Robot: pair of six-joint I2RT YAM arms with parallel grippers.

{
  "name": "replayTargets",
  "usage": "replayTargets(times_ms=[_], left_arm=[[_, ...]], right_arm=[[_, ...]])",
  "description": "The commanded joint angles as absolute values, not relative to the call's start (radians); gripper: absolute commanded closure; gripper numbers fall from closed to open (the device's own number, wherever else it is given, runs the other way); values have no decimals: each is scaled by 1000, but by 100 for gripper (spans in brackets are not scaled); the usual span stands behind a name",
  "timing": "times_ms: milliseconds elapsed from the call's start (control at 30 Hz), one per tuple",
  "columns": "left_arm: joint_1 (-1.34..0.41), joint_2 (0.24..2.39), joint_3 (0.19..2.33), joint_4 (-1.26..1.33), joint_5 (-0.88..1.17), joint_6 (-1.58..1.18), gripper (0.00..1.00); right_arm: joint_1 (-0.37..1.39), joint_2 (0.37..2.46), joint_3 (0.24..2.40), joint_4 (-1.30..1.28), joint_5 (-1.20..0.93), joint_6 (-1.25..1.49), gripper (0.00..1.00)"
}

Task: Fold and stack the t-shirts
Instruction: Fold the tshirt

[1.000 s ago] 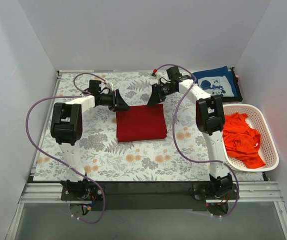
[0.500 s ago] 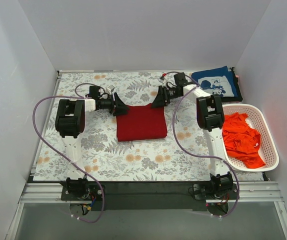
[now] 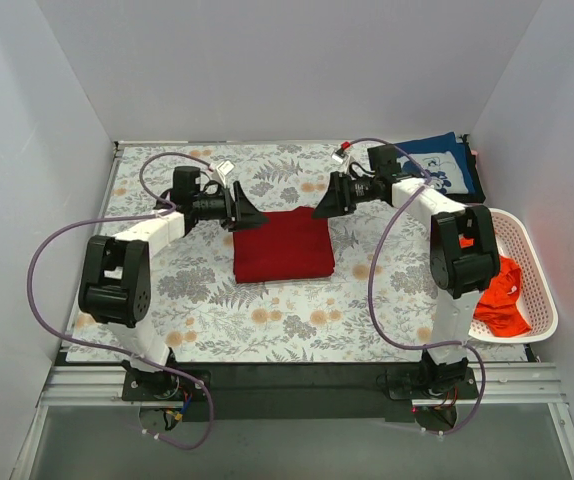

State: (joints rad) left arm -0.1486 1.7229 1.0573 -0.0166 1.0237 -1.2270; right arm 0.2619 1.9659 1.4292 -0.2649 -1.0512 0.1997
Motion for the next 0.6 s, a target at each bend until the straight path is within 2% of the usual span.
replayTargets(times_ms=[0,100,300,567], left_arm=[[-167,1764,1092,-102,979,-1109,46],[-196,1834,1149,-179,939,-1051,47],[-202,1949,1118,-207,919,-1062,47],[-206,1959,1040,-325,943,-1019,51]], right_arm=[[273,1976,1416,-270,-1003,97,41],[288,2005,1414,-291,-986,60,48],[348,2097,1355,-293,-940,34,54],[379,2079,1174,-311,-896,-34,60]])
